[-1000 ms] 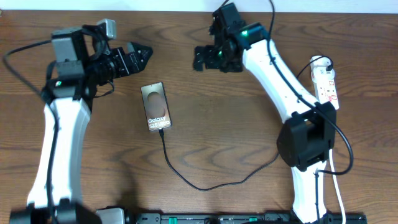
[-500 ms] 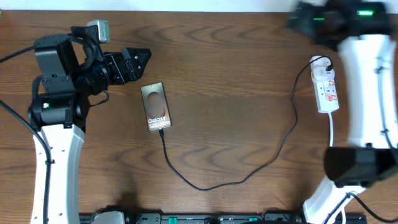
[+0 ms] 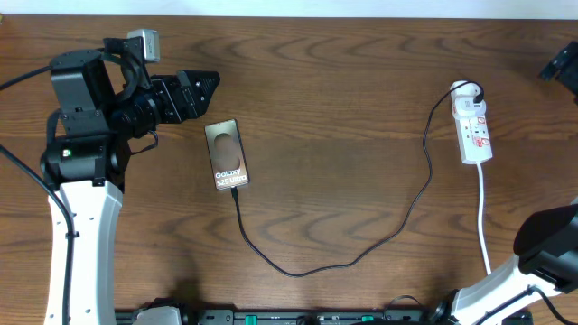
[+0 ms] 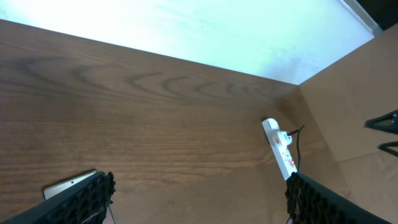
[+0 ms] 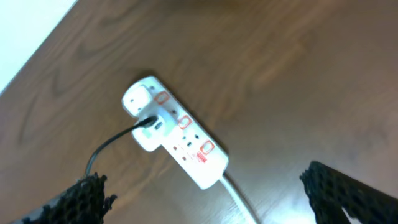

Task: Plug charger to phone and switch on socket
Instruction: 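Move the right gripper to the power strip's orange switch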

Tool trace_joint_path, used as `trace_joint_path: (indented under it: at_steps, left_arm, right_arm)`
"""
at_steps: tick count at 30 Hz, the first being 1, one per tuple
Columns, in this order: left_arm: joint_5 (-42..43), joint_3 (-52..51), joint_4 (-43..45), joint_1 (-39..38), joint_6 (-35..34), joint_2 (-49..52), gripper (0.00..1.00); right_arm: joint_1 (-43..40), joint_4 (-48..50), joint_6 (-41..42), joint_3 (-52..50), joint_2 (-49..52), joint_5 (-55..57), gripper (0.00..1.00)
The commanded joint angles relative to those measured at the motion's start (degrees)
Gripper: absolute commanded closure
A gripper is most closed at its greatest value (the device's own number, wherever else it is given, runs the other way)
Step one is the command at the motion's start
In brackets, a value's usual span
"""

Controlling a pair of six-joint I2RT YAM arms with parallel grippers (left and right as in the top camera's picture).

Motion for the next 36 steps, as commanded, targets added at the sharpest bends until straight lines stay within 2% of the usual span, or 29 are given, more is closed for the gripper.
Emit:
trace_joint_path:
  at_steps: [1, 5, 17, 26, 36]
  left_arm:
    - [0.35, 0.2, -0.15, 0.24, 0.98, 0.07, 0.1]
    - [0.35, 0.2, -0.17, 0.24, 0.98, 0.07, 0.1]
    - [0.35, 0.2, -1.03, 0.24, 0.96, 0.07, 0.1]
    - [0.33, 0.2, -1.7, 0.24, 0.96, 0.07, 0.1]
    - [-1.22, 0.2, -2.25, 0.24, 0.96, 0.07, 0.1]
  right_arm:
    - [-1.31, 2.8, -17.51, -5.35, 0.44, -14.47, 0.01]
    - [-1.62, 9.03, -21.88, -13.55, 0.5, -18.78, 0.01]
    - [1.62, 27.61, -22.49, -32.87, 0.5, -20.65, 0.01]
    - [4.22, 35.91, -22.49, -36.79, 1.55, -20.83, 0.01]
    - [6.45, 39.39, -19.89, -37.11, 6.32, -21.31, 0.01]
